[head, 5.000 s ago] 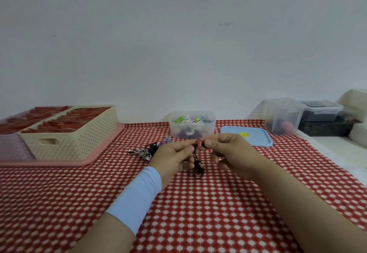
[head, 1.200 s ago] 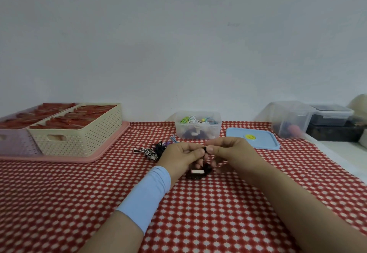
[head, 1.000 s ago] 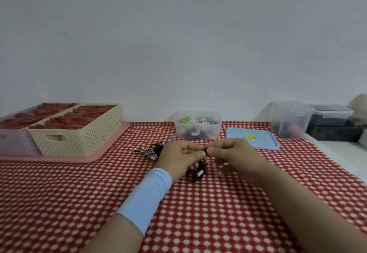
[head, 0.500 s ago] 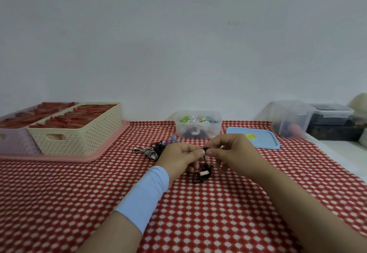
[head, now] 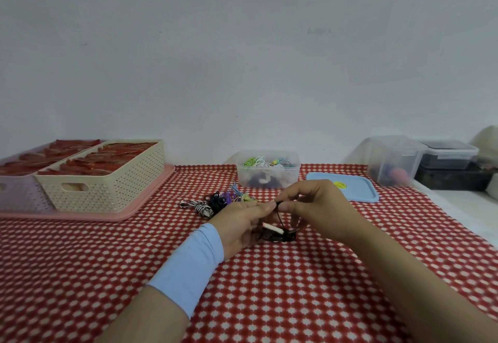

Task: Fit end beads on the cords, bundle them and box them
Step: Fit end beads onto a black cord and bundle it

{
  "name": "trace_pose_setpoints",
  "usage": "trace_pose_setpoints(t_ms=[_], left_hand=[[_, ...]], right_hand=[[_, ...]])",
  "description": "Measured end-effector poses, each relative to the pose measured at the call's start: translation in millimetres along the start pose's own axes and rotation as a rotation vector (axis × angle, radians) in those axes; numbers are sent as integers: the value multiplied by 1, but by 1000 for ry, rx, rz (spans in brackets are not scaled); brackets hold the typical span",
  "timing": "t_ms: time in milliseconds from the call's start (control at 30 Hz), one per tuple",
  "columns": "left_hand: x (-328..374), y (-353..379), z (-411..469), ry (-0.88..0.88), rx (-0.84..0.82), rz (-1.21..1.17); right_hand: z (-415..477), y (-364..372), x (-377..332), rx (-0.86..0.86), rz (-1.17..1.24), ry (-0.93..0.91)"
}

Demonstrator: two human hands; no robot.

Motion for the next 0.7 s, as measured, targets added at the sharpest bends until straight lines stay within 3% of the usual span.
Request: trace_pose_setpoints(t_ms=[133,367,700], left_hand=[[0,-1,-1,4,-28,-17],[2,-6,0,79,-37,104],[3,-4,-2,192,49,254]], right_hand=[[-1,0,0,-4,57,16],[-4,0,8,-25,398,253],[-5,-3,13,-140,366,316]])
Point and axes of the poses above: each hand's wrist, its own z-axis towards the middle knuckle, its own y-axis out of the palm, x = y × z, the point moved 2 cm from there along z, towards the middle knuckle, and after that the axes turned 6 degrees about -y, right-handed, at the moved point
